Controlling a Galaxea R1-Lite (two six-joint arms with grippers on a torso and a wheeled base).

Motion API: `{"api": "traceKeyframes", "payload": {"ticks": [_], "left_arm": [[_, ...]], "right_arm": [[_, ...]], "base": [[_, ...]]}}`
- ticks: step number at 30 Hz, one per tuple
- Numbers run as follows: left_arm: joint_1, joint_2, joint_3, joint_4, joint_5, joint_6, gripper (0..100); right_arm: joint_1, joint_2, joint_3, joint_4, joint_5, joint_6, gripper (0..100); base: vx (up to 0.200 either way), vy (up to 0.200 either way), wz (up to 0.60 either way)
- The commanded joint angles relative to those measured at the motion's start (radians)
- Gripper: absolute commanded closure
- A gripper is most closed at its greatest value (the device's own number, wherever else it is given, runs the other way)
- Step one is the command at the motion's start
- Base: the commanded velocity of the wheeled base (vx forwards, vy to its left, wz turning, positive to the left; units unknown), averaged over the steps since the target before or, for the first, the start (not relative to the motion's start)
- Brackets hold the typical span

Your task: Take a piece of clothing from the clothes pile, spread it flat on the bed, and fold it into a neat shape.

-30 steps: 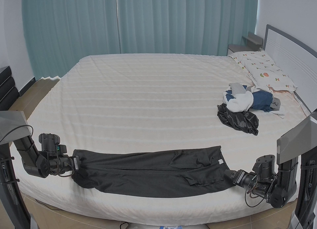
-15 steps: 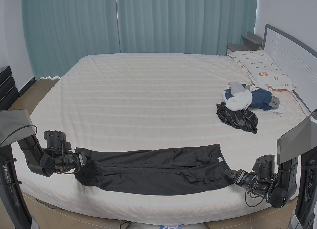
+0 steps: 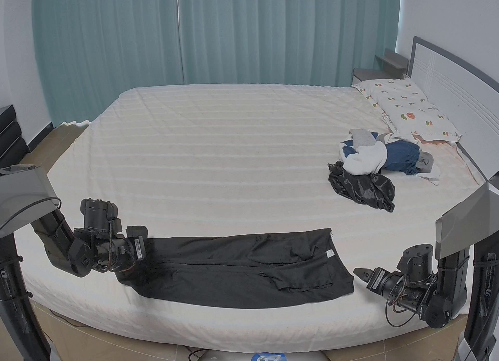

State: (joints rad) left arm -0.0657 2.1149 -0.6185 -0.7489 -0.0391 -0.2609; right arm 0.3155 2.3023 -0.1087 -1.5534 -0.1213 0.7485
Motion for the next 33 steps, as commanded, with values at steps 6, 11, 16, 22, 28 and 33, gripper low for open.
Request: {"api": "traceKeyframes", "payload": {"ticks": [6,11,16,22,28,33], "left_arm": [[-0.167,-0.118,-0.119,0.229,0.097,-0.110,100],[-0.247,-0.108,-0.218,0.336,0.162,-0.169,100],[-0.312,-0.084,-0.313,0.439,0.171,-0.219,100],[-0.382,-0.035,-0.415,0.502,0.173,-0.278,100],[-0.425,0.057,-0.500,0.510,0.206,-0.294,100],[-0.448,0.109,-0.555,0.510,0.219,-0.351,100]], "right_arm": [[0.000,-0.001,0.000,-0.010,0.000,0.000,0],[0.002,-0.001,0.000,-0.010,0.000,0.000,0],[0.002,0.000,0.000,-0.010,0.000,0.000,0],[0.002,0.000,0.001,-0.010,0.000,0.000,0],[0.004,0.000,0.001,-0.010,0.000,0.000,0],[0.004,0.000,0.006,-0.010,0.000,0.000,0]], "base": [[0.000,-0.200,0.00],[0.000,-0.200,0.00],[0.000,-0.200,0.00],[0.000,-0.200,0.00],[0.000,-0.200,0.00],[0.000,0.000,0.00]]}}
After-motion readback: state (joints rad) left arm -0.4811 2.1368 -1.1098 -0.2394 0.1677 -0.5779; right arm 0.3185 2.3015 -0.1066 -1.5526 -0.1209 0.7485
